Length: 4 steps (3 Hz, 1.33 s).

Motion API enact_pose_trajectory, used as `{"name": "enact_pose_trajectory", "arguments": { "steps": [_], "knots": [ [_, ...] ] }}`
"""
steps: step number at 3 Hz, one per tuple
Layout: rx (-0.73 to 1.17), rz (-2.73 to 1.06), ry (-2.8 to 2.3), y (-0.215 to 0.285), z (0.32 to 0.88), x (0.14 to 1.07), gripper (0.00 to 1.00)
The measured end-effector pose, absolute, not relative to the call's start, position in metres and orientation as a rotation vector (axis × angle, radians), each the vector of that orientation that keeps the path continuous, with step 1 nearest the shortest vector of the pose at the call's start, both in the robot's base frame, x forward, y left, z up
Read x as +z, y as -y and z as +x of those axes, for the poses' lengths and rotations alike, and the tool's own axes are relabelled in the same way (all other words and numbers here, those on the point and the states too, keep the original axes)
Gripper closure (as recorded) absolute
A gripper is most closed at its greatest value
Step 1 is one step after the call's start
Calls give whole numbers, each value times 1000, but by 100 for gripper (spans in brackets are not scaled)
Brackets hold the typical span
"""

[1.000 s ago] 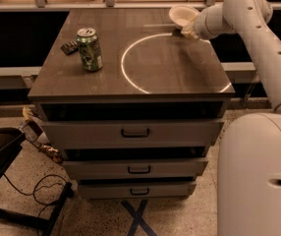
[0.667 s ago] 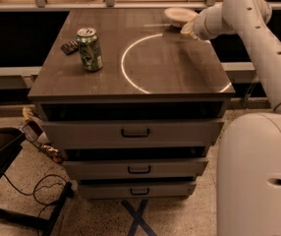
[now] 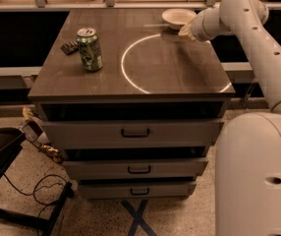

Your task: Move paper bowl near green can

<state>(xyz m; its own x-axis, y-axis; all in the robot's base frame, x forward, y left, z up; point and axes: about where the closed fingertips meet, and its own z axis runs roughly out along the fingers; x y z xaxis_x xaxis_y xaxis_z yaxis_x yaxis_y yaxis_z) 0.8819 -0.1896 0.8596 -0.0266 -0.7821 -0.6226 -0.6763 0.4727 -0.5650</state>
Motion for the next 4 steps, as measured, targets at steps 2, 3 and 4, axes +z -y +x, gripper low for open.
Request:
{"name": "enact_pose_trajectory", "arguments": {
  "steps": [2, 3, 4],
  "knots": [
    [-126, -1255, -1749, 184, 883, 853, 27],
    [-121, -1259, -1750, 181, 884, 850, 4],
    [-131, -1265, -1742, 180, 888, 849, 0]
  ]
}}
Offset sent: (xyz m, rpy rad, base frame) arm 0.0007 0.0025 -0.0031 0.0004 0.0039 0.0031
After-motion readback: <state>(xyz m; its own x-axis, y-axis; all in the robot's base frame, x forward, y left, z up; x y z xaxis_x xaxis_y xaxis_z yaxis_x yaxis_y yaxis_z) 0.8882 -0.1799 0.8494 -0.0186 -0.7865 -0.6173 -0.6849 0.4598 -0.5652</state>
